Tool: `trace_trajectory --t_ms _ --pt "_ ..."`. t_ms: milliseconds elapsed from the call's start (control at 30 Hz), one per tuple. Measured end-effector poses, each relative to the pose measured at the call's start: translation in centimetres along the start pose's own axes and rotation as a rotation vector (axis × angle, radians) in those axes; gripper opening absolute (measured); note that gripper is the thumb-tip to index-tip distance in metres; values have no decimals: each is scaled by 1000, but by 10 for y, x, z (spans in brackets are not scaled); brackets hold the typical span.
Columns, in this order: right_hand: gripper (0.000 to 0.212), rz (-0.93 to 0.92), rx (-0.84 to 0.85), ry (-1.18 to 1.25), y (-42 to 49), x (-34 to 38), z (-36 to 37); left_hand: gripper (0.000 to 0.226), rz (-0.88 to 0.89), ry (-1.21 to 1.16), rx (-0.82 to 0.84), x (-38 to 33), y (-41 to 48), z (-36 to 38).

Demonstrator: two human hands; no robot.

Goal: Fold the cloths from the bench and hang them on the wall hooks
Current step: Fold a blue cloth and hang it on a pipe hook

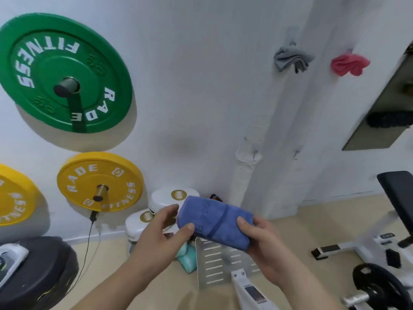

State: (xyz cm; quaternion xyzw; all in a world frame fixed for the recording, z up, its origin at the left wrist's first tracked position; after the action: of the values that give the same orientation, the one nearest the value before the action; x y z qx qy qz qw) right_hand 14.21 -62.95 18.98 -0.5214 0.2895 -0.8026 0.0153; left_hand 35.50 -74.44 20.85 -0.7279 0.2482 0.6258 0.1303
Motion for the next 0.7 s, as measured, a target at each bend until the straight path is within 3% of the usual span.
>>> trace_trajectory --t_ms 67,167,300,467,567,700 --pt "54 -5 50 -51 26 34 -15 52 -130 -222 93 -3 40 20" --pt "50 -30 33 -138 59 87 -40 39 -208 -538 176 -21 96 53" --pt "32 -67 -82 -202 87 152 -70 30 -145 -436 227 -33 172 77" --pt "31 -136 -336 -229 130 233 -108 39 -63 -255 380 -58 269 118" --pt "26 -134 -397 -331 154 277 -120 23 20 -169 387 -70 333 138" --pt "22 -103 -406 -420 172 330 -139 18 103 -123 419 -91 414 163"
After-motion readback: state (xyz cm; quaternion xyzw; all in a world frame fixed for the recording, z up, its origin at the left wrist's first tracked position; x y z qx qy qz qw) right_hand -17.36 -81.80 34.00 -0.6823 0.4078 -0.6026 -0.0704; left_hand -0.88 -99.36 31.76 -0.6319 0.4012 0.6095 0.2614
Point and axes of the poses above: each hand's wrist, its own y-axis towards the middle knuckle, its own z-axis out of the palm, x = y × z, the point moved 5 cm from there along y, towards the middle knuckle, and after that the axes turned 14 degrees about z, right-handed, at the moved point
